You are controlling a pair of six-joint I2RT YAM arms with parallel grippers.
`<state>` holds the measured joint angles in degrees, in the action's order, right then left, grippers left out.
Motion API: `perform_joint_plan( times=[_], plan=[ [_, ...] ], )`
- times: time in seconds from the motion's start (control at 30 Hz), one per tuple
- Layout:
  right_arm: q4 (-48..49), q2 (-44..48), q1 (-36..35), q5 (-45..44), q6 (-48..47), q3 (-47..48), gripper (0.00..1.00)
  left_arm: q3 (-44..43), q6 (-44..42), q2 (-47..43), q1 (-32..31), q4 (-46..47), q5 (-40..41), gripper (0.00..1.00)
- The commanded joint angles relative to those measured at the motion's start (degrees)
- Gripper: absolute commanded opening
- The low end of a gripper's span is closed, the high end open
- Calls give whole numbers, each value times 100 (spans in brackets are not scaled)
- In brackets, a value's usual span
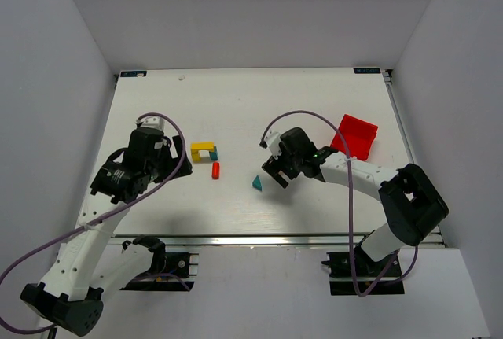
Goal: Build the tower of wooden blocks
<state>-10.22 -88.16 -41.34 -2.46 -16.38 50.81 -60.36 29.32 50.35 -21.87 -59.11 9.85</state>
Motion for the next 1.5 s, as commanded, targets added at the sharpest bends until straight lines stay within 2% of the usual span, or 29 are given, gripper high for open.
perform_joint_plan(
  times=[0.0,0.13,0.3,0.33,0.43,0.53,0.6,0.73,0.83,1.03,1.23,1.37,1.47],
  plan=[
    [152,97,-14,193,-838,9,90,-20,-146,-139,-2,-109,0,98],
    [-303,273,21,851,-1901,367,89,59,-330,-271,-2,-57,-193,98],
    [-2103,-376,47,1562,-3448,1579,89,112,-620,-359,-19,5,-439,98],
    [-2881,-551,47,1608,-3938,2095,89,112,-664,-368,-19,14,-457,98],
    [-3826,-1402,47,1468,-4442,3027,89,112,-805,-385,-19,22,-422,98],
    [-4241,-1861,3,1231,-4794,3706,89,68,-910,-350,-19,14,-334,98],
    [-3991,-1820,38,986,-5067,3762,89,59,-980,-315,-28,66,-334,98],
    [-2891,-898,12,869,-5717,2533,89,-81,-1077,-140,-28,66,-422,98],
    [-2792,-510,3,1142,-6095,1978,89,-116,-1130,-95,-28,67,-387,98],
    [-2600,-483,21,1573,-6754,1380,89,-81,-1069,-288,-10,102,-194,98],
    [-2582,-1053,74,1520,-7028,1581,89,-230,-1025,-359,-2,40,-141,98],
    [-2546,-1423,196,1800,-7141,1783,89,-108,-1016,-420,-2,110,-299,98],
    [-2617,-1686,241,1819,-7064,1993,84,-73,-1025,-438,-2,111,-247,98]
  ],
)
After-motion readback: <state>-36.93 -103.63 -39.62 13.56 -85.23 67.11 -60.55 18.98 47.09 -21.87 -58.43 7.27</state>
